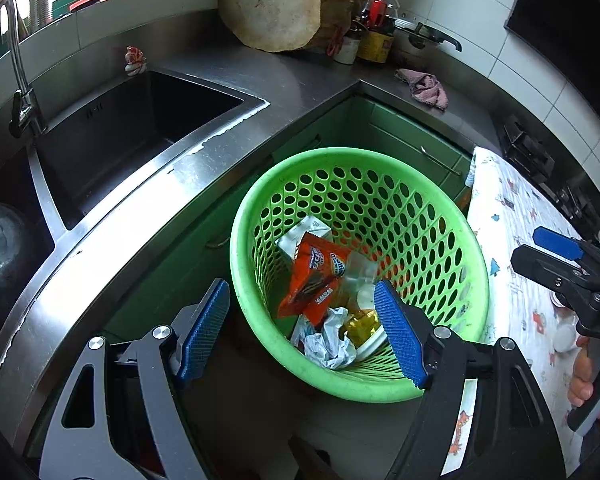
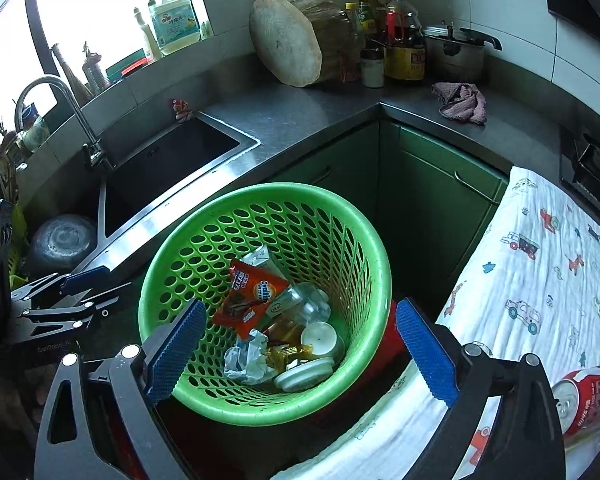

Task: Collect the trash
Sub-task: 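Grasp the red paper cup with the right gripper while the left gripper grasps the clear plastic box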

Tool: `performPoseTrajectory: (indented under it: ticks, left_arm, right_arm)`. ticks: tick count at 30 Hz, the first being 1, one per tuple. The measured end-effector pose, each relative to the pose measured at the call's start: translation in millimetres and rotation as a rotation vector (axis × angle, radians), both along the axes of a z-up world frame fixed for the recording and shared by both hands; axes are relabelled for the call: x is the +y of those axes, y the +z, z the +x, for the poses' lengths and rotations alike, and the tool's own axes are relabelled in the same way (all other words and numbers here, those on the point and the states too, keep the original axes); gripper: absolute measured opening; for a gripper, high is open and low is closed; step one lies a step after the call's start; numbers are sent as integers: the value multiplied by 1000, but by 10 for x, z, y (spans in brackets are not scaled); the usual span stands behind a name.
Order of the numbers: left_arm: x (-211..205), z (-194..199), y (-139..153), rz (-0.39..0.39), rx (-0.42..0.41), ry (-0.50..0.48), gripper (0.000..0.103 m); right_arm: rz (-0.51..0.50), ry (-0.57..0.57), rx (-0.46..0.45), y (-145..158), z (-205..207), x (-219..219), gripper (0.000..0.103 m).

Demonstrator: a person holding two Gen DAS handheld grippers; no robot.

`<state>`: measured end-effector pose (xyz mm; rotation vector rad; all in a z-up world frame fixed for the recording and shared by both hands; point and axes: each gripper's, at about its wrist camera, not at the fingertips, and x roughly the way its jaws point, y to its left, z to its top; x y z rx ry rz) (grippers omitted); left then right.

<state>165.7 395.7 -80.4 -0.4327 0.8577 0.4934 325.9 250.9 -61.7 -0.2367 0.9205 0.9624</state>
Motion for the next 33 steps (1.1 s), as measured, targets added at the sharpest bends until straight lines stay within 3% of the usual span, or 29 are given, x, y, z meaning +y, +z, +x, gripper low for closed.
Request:
performPoseTrajectory:
  ticks: [7, 17, 24, 33]
  left_arm:
    - [-153, -18, 58, 11, -4, -15, 75]
    - [-599, 190, 99, 12, -11, -97, 75]
    - [-1048, 449, 166, 16, -18, -185, 75]
    - [-1654, 719, 244, 33, -20, -306, 75]
  right_arm:
    - [11, -45, -19, 76, -84, -375, 93]
    - [-15, -200, -52, 153, -11, -1493, 93]
    - [-87, -318, -99, 205, 199, -2382, 93]
    - [-184, -416, -74, 263, 721, -3294, 93]
